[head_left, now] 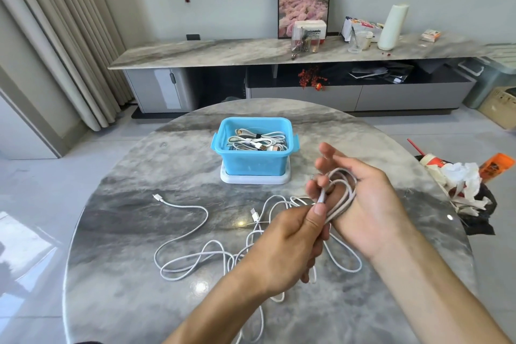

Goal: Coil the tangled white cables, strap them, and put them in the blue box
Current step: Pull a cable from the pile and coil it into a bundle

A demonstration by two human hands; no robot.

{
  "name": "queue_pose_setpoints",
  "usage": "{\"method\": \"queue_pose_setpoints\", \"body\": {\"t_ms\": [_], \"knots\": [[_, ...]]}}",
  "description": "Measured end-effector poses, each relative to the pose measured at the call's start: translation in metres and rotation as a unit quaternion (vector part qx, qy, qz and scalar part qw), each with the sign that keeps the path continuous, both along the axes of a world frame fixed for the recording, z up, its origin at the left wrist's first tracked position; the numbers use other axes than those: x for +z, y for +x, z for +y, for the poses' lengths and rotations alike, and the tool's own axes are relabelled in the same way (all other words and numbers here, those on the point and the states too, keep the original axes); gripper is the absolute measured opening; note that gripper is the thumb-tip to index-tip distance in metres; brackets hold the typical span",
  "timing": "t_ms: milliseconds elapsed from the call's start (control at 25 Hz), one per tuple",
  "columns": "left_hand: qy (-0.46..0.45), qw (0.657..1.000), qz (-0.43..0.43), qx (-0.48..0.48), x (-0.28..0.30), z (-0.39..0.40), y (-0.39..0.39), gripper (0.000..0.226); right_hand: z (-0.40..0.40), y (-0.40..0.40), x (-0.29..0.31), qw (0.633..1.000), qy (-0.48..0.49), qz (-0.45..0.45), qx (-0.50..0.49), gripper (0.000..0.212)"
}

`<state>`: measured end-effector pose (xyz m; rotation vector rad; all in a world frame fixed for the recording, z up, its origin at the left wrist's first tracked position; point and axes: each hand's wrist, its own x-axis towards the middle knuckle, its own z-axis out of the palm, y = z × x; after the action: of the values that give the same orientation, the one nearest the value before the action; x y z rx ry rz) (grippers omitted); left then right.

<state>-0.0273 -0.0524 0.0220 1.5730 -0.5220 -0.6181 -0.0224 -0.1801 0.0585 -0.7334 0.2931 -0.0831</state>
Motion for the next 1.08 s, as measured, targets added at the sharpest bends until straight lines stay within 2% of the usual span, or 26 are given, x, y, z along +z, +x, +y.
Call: {"method": "queue_pose_setpoints", "body": {"t_ms": [120, 240, 320, 360, 480, 600, 680, 840, 960, 1080], "knots": [[0.025, 0.999, -0.032, -0.027, 0.001, 0.008, 0.005, 0.040, 0.003, 0.003, -0.005, 0.996, -0.066, -0.051, -0.013, 0.022], [0.053, 0.995, -0.081, 0.018, 0.002, 0.013, 0.010, 0.040, 0.004, 0.004, -0.013, 0.966, -0.250, -0.054, -0.036, 0.025], [0.104, 0.978, -0.168, 0.071, 0.003, 0.016, 0.014, 0.042, 0.002, 0.005, -0.015, 0.927, -0.374, -0.017, -0.024, 0.044], [0.123, 0.969, -0.198, 0.085, 0.003, 0.017, 0.015, 0.043, 0.001, 0.004, -0.015, 0.919, -0.394, 0.002, -0.014, 0.054], [0.123, 0.968, -0.205, 0.082, 0.003, 0.015, 0.016, 0.045, -0.003, 0.002, -0.014, 0.938, -0.345, 0.028, 0.002, 0.057], [0.081, 0.981, -0.155, 0.079, 0.003, 0.019, 0.020, 0.038, -0.004, 0.001, -0.011, 0.980, -0.175, 0.002, 0.098, 0.047], [0.037, 0.993, -0.093, 0.066, 0.005, 0.021, 0.021, 0.040, -0.004, 0.000, -0.010, 0.986, -0.093, -0.022, 0.138, 0.044], [-0.051, 0.998, 0.029, -0.009, 0.012, 0.014, 0.014, 0.040, -0.010, 0.001, -0.007, 0.991, -0.113, 0.030, 0.058, 0.043], [-0.063, 0.997, 0.039, -0.026, 0.009, 0.010, 0.010, 0.037, -0.014, 0.003, -0.008, 0.994, -0.098, 0.057, 0.001, 0.041], [-0.087, 0.993, 0.058, -0.046, 0.006, 0.008, 0.000, 0.031, -0.011, 0.006, -0.009, 0.996, -0.058, 0.056, -0.048, 0.025]]}}
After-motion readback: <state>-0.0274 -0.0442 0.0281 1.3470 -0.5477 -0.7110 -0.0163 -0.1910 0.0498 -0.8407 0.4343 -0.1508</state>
